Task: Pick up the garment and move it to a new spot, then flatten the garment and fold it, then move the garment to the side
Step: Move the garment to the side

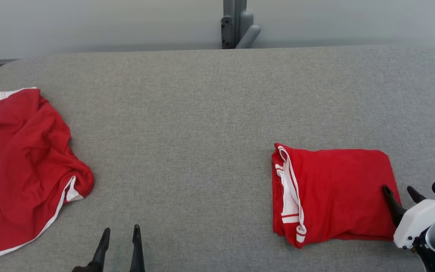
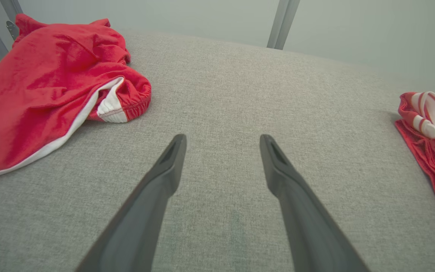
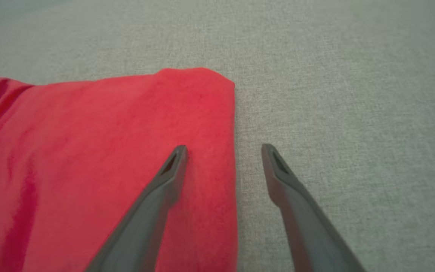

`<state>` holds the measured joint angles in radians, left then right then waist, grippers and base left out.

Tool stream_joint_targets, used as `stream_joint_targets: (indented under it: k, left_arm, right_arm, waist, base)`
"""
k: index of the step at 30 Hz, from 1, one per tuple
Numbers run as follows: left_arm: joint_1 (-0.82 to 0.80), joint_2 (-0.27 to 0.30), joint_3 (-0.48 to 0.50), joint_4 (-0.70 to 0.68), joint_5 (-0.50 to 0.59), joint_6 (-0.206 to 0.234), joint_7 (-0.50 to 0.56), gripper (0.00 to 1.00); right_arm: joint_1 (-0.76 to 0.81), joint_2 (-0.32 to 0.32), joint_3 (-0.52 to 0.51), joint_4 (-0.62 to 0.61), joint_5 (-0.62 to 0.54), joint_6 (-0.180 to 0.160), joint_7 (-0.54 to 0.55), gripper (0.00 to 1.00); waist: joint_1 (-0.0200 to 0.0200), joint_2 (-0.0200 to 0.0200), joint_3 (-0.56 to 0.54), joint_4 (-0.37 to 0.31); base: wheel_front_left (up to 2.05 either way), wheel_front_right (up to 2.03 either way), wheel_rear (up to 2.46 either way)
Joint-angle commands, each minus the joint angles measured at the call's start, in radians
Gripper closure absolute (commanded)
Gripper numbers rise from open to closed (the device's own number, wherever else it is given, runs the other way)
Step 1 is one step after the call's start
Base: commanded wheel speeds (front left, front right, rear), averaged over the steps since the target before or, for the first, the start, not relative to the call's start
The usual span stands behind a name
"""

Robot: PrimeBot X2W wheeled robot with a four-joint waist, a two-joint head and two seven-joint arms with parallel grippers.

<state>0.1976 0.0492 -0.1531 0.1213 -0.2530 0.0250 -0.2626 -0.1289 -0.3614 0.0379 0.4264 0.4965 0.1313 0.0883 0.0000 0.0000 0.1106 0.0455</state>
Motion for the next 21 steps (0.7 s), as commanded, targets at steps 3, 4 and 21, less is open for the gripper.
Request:
stream_joint_targets:
  k: [3,4,21]
  left_arm:
    - [-0.026,0.003,0.006,0.001,0.007,-0.005,-0.003,0.00]
    - [-0.031,0.003,0.007,0.001,0.008,-0.006,-0.003,0.00]
    - [-0.150,0.003,0.004,-0.062,0.032,-0.005,-0.003,0.00]
  right_arm:
    - [-0.037,0.005,0.007,0.060,0.025,-0.001,0.010,0.00]
    - [-0.045,0.011,0.011,0.081,0.032,-0.001,0.013,0.00]
    - [-0.316,-0.240,0.087,0.033,0.162,-0.001,0.012,1.00]
  waist:
    - [0.0000,0.0000,0.044,0.034]
    - [0.0000,0.0000,0.049,0.037]
    - [0.0000,0.0000,0.254,-0.008]
  base:
    - [0.00,0.00,0.00]
    - [0.00,0.00,0.00]
    - [0.00,0.00,0.00]
